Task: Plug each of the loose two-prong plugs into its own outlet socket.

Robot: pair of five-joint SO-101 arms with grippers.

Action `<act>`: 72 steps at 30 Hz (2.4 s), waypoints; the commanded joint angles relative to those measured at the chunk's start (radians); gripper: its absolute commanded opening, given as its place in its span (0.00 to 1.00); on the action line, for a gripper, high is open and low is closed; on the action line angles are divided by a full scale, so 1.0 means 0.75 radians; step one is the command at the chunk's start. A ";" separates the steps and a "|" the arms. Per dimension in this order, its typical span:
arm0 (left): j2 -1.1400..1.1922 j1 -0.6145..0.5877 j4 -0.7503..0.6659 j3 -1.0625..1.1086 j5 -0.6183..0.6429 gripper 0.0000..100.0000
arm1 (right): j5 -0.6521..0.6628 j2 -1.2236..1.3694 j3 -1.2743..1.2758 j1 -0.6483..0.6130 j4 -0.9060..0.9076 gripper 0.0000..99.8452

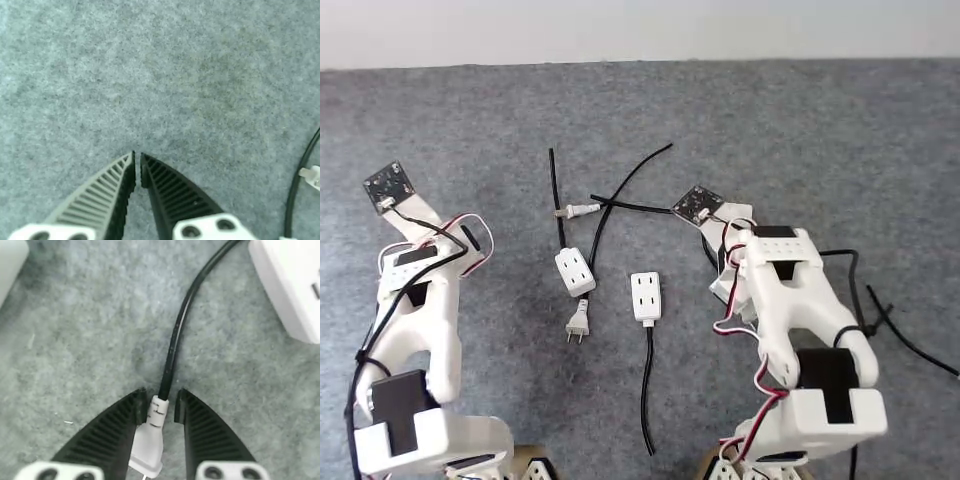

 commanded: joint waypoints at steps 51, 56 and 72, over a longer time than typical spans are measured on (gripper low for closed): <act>-0.006 -0.002 0.006 -0.060 -0.002 0.02 | -0.739 -0.858 -0.307 -0.402 0.539 0.01; -0.006 -0.002 0.006 -0.062 -0.002 0.02 | -0.745 -1.120 -0.301 -0.322 0.592 0.01; -0.006 -0.002 0.006 -0.060 -0.002 0.02 | -0.771 -0.756 0.047 -0.058 0.122 0.01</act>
